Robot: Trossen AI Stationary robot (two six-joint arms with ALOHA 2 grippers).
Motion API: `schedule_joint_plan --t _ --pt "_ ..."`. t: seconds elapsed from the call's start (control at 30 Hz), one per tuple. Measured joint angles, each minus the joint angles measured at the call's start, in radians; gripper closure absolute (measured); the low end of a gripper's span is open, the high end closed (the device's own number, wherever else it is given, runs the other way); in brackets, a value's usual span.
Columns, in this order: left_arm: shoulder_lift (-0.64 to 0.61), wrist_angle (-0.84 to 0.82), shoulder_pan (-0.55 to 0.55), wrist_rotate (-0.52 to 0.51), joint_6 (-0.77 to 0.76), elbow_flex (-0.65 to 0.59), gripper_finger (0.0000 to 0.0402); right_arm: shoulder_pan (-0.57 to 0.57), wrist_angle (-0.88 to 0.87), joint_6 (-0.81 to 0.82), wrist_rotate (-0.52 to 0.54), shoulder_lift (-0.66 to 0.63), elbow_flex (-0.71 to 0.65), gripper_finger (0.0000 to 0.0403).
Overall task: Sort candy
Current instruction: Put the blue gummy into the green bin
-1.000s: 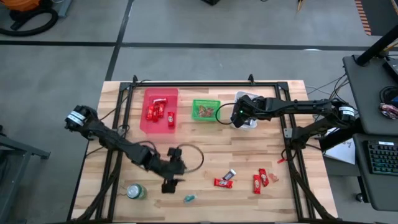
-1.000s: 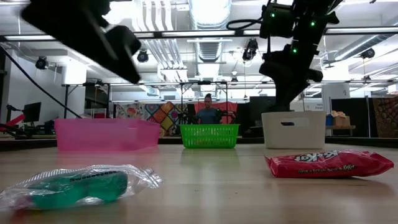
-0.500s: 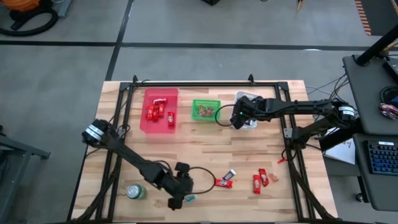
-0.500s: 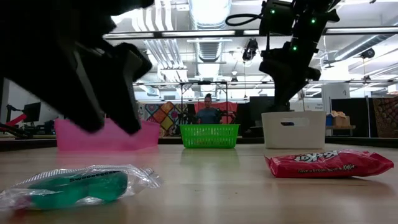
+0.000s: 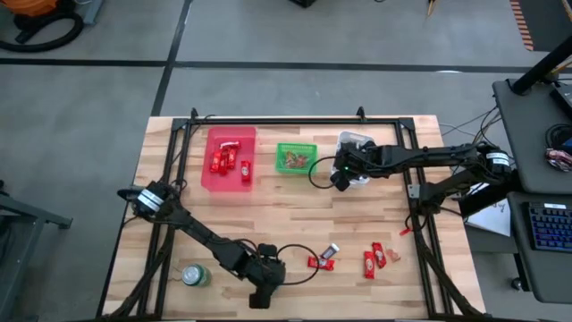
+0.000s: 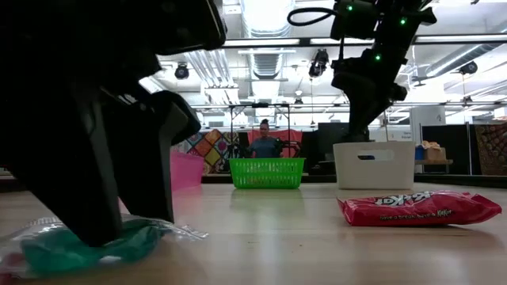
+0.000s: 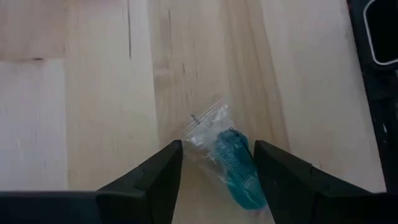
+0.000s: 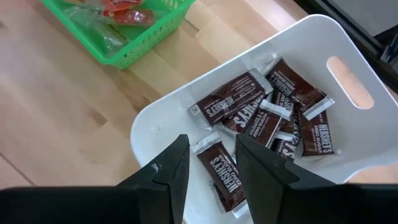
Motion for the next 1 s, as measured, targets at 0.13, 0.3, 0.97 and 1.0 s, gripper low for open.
schedule_joint_plan --t 0.13,0.3,0.97,1.0 --pt "-0.004 0.003 0.0 0.0 -0.008 -0.007 0.0226 0.002 0.0 -0.001 0.0 0.0 0.0 0.028" --pt "-0.005 0.0 0.0 0.001 0.0 -0.008 0.0273 0.002 0.0 -0.004 0.0 0.0 0.0 0.028" --pt "-0.265 -0.242 0.152 -0.271 0.384 -0.015 0.04 0.015 0.034 -0.078 0.083 -0.061 0.038 0.0281" --pt "-0.28 -0.241 0.177 -0.303 0.426 -0.015 0.0401 0.018 0.051 -0.078 0.086 -0.07 0.042 0.0281"
